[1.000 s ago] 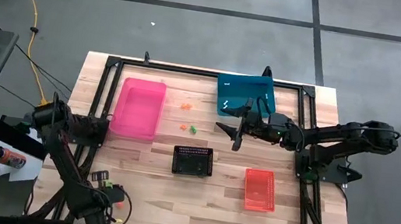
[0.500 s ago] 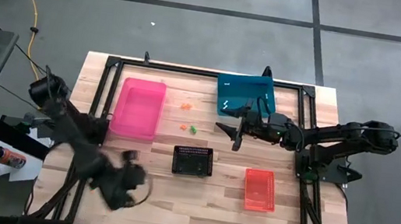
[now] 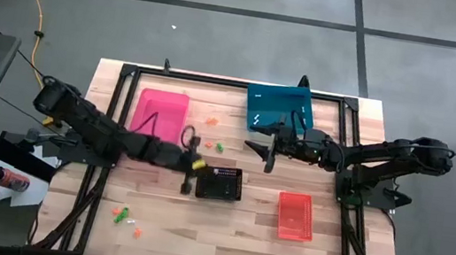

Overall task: Sort Halloween decoration
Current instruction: Put the white bone toy into the blue bin

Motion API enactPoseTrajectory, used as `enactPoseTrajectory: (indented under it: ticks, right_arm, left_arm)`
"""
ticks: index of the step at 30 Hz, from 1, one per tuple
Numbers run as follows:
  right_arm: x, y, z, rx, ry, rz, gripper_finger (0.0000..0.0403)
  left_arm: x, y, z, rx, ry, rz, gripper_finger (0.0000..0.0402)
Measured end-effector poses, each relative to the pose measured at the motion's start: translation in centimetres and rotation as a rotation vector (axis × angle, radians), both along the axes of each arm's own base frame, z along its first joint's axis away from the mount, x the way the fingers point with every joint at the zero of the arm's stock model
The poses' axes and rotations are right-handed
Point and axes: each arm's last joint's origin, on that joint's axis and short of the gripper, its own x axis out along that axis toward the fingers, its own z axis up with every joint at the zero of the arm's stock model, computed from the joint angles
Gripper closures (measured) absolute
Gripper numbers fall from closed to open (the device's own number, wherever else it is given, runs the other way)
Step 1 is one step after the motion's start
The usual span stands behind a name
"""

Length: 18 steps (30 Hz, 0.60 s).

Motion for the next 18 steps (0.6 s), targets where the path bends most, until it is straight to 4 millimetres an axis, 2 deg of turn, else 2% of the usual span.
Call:
enactPoseTrajectory:
  ticks: [6,11,14,18]
  right_arm:
    - [0.0,0.1,0.0,-0.007,0.006,0.029,0.0163]
    - [0.0,0.3,0.0,-0.044,0.001,0.059,0.0163]
    - [0.0,0.4,0.1,-0.094,0.003,0.06,0.0163]
    - [0.0,0.3,0.2,-0.114,-0.009,0.057,0.0163]
  left_arm:
    - [0.3,5.0,0.6,0.134,-0.117,0.058,0.0401]
    - [0.3,8.4,1.7,0.137,-0.228,0.026,0.0401]
    - [0.1,9.7,2.1,0.122,-0.263,0.019,0.0401]
    - [0.0,10.2,2.0,0.084,-0.258,0.016,0.0401]
